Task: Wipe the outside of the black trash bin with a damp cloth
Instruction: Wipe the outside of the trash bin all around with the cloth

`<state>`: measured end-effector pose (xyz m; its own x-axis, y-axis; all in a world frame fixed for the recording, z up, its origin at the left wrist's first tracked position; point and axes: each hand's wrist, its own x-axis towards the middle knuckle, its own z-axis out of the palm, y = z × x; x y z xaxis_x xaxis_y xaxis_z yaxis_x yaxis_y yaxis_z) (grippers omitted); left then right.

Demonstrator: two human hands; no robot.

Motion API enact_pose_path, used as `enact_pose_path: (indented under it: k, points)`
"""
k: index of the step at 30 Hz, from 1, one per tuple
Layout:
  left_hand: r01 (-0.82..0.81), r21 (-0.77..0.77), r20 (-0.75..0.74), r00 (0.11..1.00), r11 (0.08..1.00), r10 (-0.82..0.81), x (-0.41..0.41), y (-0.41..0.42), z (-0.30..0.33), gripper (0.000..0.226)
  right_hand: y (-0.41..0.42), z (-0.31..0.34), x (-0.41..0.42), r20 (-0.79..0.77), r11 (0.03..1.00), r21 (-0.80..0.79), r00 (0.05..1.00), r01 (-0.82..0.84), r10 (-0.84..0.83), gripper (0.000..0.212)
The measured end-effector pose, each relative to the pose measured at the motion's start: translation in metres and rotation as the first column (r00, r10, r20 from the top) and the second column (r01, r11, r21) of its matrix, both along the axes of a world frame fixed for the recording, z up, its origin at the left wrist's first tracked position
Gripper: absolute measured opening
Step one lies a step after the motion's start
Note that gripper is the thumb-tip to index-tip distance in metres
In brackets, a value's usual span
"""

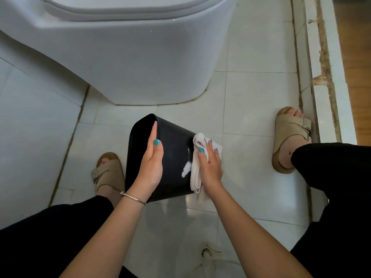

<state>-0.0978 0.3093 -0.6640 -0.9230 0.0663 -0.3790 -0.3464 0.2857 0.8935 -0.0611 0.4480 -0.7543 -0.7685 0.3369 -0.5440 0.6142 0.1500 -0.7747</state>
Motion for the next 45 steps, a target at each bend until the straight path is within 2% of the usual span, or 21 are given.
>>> enact_pose_path:
  k: [5, 12, 16, 20, 28, 32, 36, 41, 45]
  points:
    - [0.038, 0.032, -0.015, 0.999, 0.999, -0.037, -0.001, 0.006, 0.0, 0.045, -0.015, 0.032, 0.004, -0.084, 0.997, -0.02, 0.993, -0.08, 0.078, 0.039]
    - [-0.013, 0.081, -0.001, 1.0, 0.997, 0.014, 0.004, 0.005, -0.001, 0.042, -0.045, 0.07, 0.005, -0.235, 0.967, -0.022, 0.942, -0.253, 0.241, 0.038]
    - [-0.019, 0.159, 0.033, 0.999, 0.987, 0.014, 0.003, 0.014, 0.003, 0.043, -0.049, 0.075, 0.006, -0.267, 0.975, -0.04, 0.942, -0.221, 0.202, 0.036]
    - [0.001, 0.186, 0.047, 0.999, 0.983, -0.01, -0.002, 0.023, 0.002, 0.047, -0.046, 0.066, 0.006, -0.297, 0.984, 0.061, 0.938, -0.167, 0.178, 0.046]
    - [-0.02, 0.073, 0.001, 1.0, 0.997, 0.02, -0.001, 0.003, 0.004, 0.067, -0.055, 0.061, -0.001, -0.248, 0.951, 0.163, 0.922, -0.262, 0.297, 0.052]
    - [-0.016, 0.02, -0.003, 1.0, 1.0, 0.016, 0.0, 0.0, 0.006, 0.066, -0.054, 0.051, -0.004, -0.257, 0.943, 0.194, 0.914, -0.27, 0.314, 0.055]
    - [-0.033, 0.001, -0.006, 0.999, 0.999, 0.033, 0.001, 0.005, 0.006, 0.052, -0.039, 0.037, -0.009, -0.24, 0.967, 0.156, 0.941, -0.203, 0.237, 0.057]
    - [-0.05, 0.005, 0.016, 0.999, 0.999, 0.05, 0.003, 0.003, 0.003, 0.045, -0.023, 0.014, -0.018, -0.197, 0.981, 0.136, 0.967, -0.136, 0.161, 0.059]
    - [-0.069, 0.02, 0.017, 0.997, 0.997, 0.069, 0.003, 0.001, 0.001, 0.046, -0.004, -0.01, -0.025, -0.077, 0.987, 0.14, 0.993, -0.078, 0.09, 0.061]
